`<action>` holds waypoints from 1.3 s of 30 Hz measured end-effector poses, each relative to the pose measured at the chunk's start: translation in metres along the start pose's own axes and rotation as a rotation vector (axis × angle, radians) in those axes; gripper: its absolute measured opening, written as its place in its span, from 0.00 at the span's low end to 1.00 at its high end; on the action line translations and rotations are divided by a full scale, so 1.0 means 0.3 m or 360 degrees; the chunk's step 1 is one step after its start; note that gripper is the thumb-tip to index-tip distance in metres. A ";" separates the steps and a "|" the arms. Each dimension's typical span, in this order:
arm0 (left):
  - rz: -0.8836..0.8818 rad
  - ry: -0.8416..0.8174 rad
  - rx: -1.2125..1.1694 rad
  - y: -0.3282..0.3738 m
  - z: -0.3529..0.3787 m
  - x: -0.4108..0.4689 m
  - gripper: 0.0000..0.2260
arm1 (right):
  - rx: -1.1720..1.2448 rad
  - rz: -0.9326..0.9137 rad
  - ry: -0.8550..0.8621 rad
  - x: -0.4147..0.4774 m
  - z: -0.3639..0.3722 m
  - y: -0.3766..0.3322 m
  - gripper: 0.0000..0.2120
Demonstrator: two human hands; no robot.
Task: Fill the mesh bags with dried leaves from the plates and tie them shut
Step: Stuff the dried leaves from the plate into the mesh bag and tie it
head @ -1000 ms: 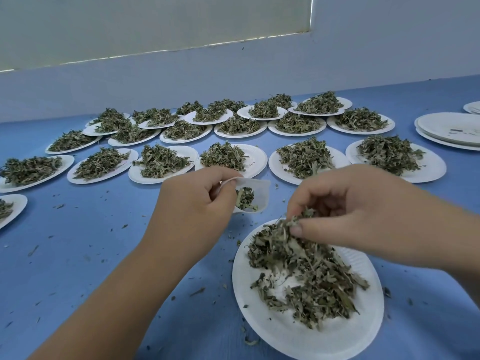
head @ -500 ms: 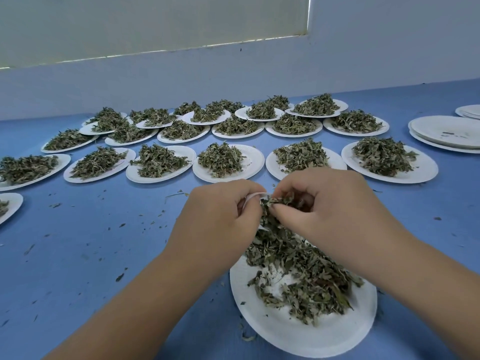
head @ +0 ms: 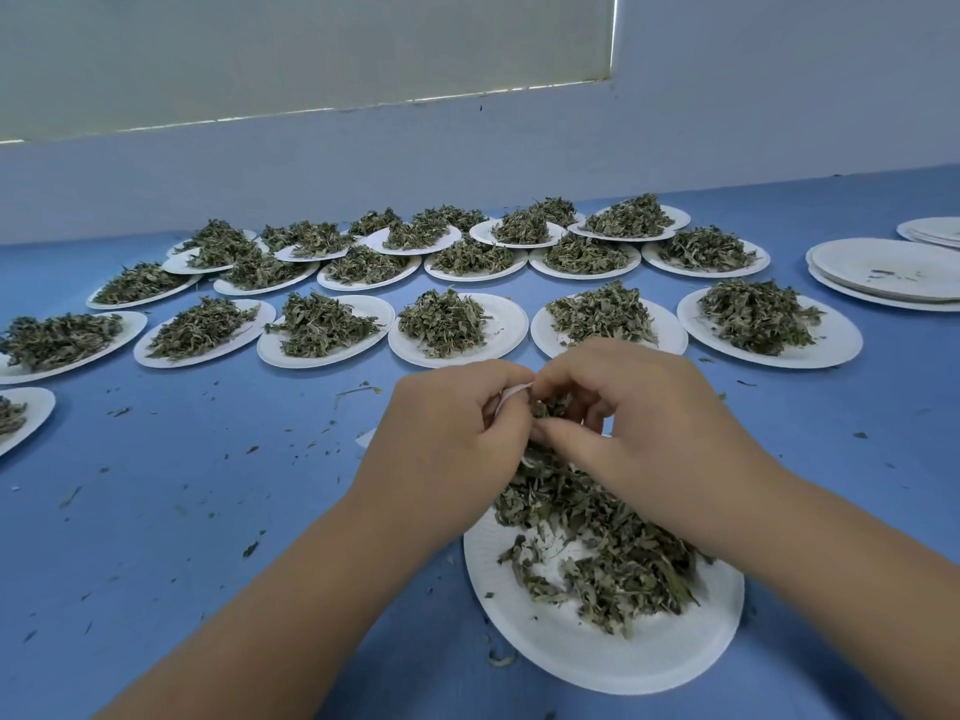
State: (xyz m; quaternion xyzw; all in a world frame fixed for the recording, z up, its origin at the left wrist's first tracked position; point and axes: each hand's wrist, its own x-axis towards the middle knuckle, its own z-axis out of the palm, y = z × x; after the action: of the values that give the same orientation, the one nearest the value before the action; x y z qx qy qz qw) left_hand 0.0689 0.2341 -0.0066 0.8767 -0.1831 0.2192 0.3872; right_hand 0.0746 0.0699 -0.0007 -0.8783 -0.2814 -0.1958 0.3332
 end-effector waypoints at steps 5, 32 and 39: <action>0.0054 0.0045 0.0010 -0.005 -0.003 0.005 0.10 | 0.0138 0.0004 0.0117 0.003 -0.004 0.009 0.09; -0.0161 0.0152 -0.0148 -0.006 -0.014 0.014 0.11 | -0.0008 0.0044 -0.0139 -0.020 0.002 0.022 0.26; -0.0189 0.0168 -0.0257 -0.012 -0.012 0.013 0.12 | 0.0055 -0.0063 -0.0042 -0.015 0.013 0.023 0.14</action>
State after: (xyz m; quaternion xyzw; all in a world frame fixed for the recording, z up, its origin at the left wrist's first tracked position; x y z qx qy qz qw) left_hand 0.0730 0.2386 -0.0043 0.8392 -0.1272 0.2261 0.4780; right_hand 0.0761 0.0666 -0.0091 -0.8691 -0.3066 -0.1858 0.3407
